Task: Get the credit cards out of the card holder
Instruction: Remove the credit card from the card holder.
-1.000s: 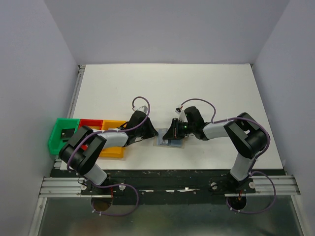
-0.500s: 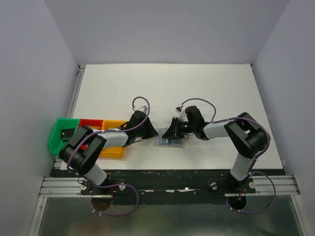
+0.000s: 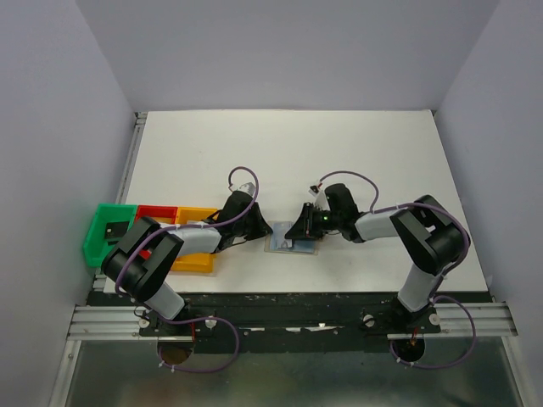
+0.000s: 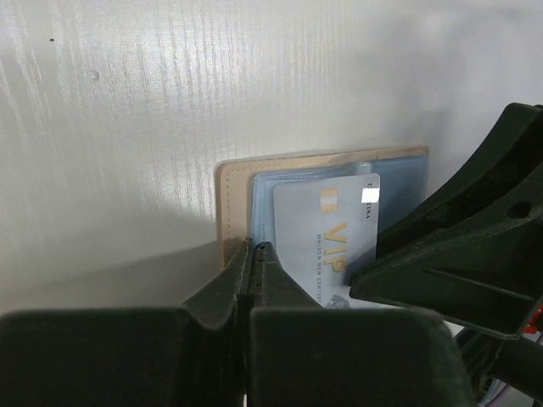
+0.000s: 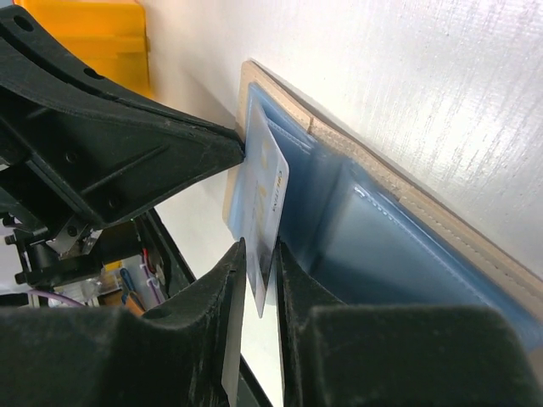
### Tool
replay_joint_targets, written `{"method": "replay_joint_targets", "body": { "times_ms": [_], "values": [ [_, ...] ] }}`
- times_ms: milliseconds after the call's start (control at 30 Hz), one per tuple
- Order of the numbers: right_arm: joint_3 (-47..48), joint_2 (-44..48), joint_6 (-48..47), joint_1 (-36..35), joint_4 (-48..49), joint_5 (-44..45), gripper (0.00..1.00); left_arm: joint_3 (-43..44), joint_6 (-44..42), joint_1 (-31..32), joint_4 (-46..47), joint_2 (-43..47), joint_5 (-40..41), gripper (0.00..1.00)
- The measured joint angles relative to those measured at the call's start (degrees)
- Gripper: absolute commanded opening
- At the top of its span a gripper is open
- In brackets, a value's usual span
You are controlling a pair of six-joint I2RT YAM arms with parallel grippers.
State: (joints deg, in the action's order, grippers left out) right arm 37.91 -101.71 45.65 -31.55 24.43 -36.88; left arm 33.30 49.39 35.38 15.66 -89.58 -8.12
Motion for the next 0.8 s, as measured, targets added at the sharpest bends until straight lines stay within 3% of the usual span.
{"method": "replay_joint_targets", "body": {
  "times_ms": [800],
  "values": [
    [-0.3,-0.5,4.5,0.6,5.2,-3.6,0.32,-0.1,0.0,0.0,0.8,-0.2,-0.1,0.0]
  ]
}}
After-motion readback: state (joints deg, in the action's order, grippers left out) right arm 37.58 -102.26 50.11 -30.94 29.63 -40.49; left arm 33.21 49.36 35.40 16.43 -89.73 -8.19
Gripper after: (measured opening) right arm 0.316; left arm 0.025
